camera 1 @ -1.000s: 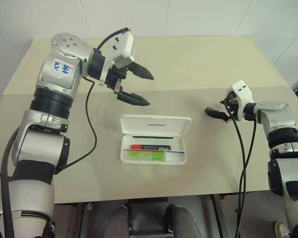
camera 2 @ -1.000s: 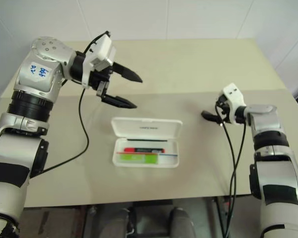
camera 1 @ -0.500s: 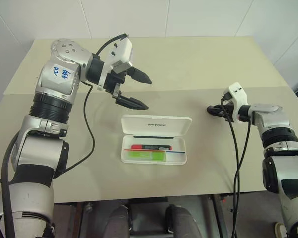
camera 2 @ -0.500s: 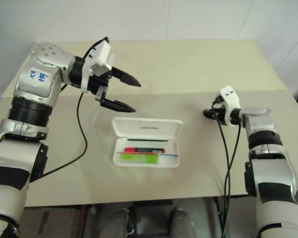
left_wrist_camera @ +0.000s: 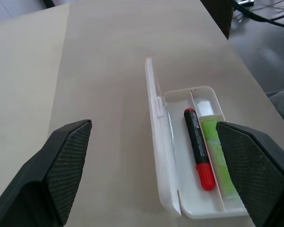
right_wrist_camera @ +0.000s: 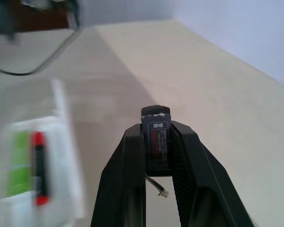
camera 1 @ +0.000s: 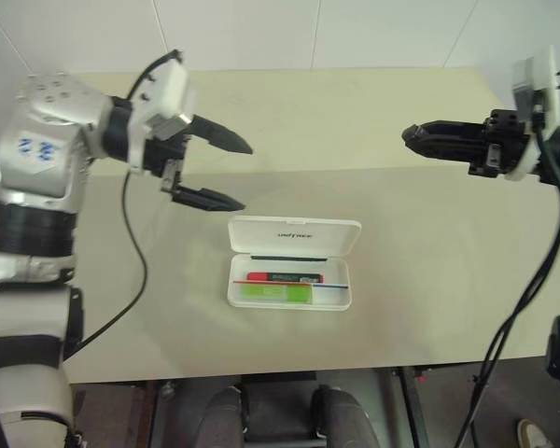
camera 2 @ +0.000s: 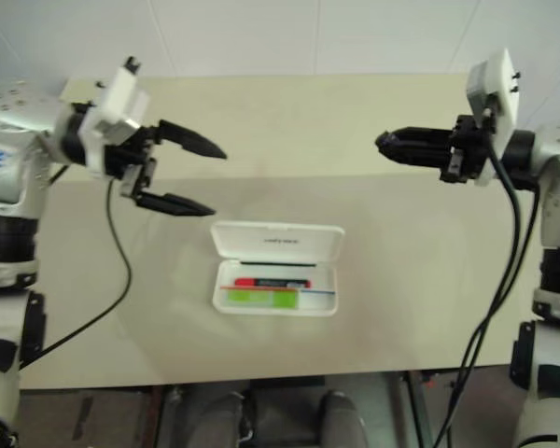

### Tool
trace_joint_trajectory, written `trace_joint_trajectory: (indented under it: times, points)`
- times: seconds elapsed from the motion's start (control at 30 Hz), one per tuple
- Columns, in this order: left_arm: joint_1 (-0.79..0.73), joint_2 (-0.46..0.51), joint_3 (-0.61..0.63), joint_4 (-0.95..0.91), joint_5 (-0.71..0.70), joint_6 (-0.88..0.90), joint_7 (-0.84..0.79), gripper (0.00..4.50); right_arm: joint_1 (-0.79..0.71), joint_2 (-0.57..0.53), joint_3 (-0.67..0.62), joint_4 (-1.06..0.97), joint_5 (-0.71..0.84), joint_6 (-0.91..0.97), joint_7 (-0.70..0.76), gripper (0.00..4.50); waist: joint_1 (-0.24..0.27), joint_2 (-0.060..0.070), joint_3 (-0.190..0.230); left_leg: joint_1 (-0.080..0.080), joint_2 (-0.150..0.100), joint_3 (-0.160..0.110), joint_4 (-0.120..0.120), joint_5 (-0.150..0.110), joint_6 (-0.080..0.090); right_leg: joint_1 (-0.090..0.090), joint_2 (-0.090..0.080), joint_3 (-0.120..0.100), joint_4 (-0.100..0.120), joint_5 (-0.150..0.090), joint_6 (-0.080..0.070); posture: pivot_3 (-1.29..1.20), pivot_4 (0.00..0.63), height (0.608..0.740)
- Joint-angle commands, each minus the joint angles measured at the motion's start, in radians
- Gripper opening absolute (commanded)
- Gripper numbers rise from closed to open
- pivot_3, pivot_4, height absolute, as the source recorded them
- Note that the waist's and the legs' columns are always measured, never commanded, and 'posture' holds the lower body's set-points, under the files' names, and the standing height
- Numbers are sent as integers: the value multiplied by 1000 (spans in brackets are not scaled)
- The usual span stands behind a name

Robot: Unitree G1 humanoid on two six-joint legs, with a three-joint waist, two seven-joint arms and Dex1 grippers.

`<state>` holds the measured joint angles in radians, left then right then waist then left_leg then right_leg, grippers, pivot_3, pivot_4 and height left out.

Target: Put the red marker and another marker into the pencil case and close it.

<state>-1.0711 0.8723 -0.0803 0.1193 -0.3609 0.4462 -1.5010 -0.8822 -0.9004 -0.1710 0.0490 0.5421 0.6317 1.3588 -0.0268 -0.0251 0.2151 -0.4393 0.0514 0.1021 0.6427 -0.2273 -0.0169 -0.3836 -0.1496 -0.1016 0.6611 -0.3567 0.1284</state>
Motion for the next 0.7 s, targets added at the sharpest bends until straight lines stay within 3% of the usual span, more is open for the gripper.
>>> trace_joint_trajectory:
  times: [0.03,0.13,0.27,0.47,0.7]
  points:
    - [40,89,106,-149,-89,64,-24,4500,87,-30,-30,-238,145,87,31,384,2,0,0,0,0,-1,0,0,0,1,0,-1,0,0,0,0,150,740]
    - [182,173,201,-366,-236,218,1,4500,199,-24,-7,-354,211,127,25,384,3,-1,0,1,0,-2,2,-2,0,4,0,-2,-1,0,0,0,150,740]
    - [399,227,278,-580,-335,334,78,4500,281,-36,71,-424,171,90,19,384,7,-1,0,3,0,-3,4,-5,1,8,0,-1,-1,0,0,0,150,740]
    - [589,213,227,-718,-255,330,267,4500,337,-19,238,-422,9,-24,-10,384,26,-2,-1,5,0,-4,7,-5,1,8,0,0,-1,0,0,0,150,740]
    - [671,241,202,-737,-253,334,318,4500,368,28,335,-355,-70,-90,-24,384,26,-2,-1,6,0,-3,7,-5,1,8,0,0,-1,0,0,0,150,740]
